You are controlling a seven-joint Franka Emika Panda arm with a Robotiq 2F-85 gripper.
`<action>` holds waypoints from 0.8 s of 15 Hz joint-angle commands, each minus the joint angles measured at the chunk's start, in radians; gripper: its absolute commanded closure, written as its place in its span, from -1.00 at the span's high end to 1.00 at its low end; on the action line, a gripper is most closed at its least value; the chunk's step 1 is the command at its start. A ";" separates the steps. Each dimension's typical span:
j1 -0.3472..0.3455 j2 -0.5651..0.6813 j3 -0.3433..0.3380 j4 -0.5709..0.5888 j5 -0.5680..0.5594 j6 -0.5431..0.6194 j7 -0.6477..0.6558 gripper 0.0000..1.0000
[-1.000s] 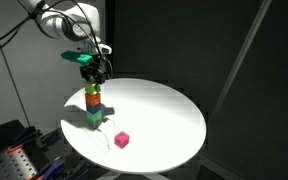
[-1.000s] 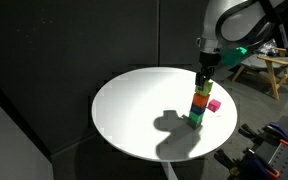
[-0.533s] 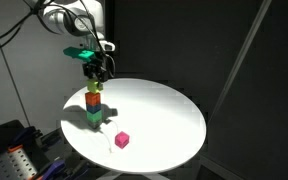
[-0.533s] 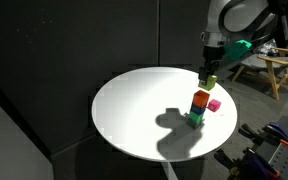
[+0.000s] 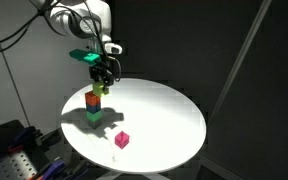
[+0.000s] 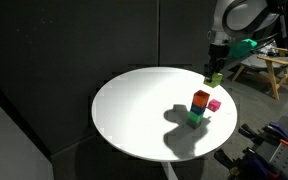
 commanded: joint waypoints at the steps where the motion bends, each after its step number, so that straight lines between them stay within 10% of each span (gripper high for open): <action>1: -0.015 0.020 -0.015 0.007 -0.036 0.022 -0.033 -0.50; 12: -0.034 0.127 -0.051 0.005 -0.045 0.136 -0.201 -0.50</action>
